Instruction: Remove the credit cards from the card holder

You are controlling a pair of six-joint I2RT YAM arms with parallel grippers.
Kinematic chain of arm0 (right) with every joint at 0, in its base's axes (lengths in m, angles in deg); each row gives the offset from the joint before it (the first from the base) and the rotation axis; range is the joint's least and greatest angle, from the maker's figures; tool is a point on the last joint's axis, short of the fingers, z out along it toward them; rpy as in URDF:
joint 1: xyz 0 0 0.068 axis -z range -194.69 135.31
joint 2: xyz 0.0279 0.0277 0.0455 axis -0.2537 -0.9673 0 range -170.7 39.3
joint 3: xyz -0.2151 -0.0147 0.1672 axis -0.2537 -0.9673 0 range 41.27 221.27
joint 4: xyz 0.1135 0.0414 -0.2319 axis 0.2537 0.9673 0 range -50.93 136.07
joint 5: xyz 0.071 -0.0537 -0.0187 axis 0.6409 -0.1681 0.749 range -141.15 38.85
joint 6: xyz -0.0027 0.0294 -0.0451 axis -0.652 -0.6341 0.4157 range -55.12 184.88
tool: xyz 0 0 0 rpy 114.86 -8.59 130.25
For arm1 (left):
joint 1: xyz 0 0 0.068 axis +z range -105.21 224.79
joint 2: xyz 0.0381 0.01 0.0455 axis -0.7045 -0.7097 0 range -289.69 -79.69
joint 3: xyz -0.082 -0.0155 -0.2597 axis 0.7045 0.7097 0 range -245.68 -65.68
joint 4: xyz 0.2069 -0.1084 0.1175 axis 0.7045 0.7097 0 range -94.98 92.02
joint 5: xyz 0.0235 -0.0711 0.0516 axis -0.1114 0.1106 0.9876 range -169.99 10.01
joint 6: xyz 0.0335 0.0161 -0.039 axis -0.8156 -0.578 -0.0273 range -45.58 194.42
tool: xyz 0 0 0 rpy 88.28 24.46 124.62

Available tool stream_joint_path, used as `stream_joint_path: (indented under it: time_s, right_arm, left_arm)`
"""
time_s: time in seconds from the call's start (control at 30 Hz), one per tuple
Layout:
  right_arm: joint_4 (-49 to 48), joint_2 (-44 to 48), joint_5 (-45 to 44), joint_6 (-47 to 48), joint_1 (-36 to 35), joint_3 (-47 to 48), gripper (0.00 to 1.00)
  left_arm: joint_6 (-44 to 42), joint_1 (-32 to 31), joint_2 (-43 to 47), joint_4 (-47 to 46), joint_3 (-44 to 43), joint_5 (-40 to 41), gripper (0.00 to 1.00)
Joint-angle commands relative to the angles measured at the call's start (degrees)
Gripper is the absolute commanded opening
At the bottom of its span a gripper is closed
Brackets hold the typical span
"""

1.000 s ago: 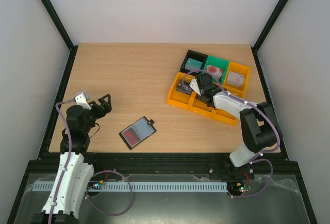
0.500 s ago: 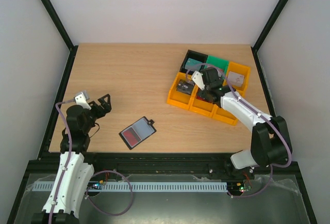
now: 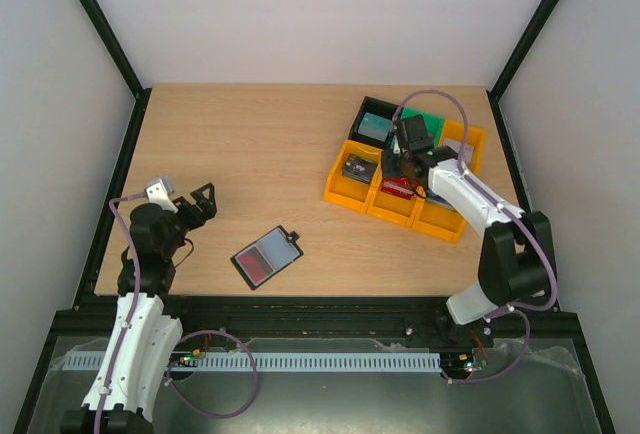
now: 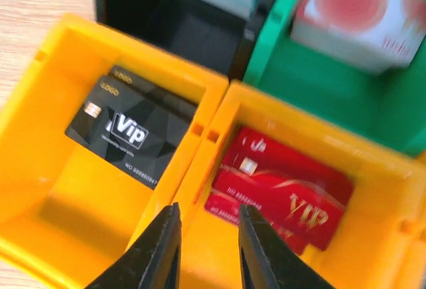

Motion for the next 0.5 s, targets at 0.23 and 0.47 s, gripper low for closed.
stream_joint_path:
  time_s: [0.23,0.47]
  right_arm:
    - [8.9,-11.0,-2.1,-15.1,0.0,-1.1,0.11]
    - [6.3,-16.7,4.5,-17.8,0.0,-2.3,0.06]
  left_arm:
    - [-0.5,0.4,-0.2,-1.1,0.4,0.5,0.99]
    - [-0.5,0.4,-0.3,-1.0,0.5,0.7,0.99]
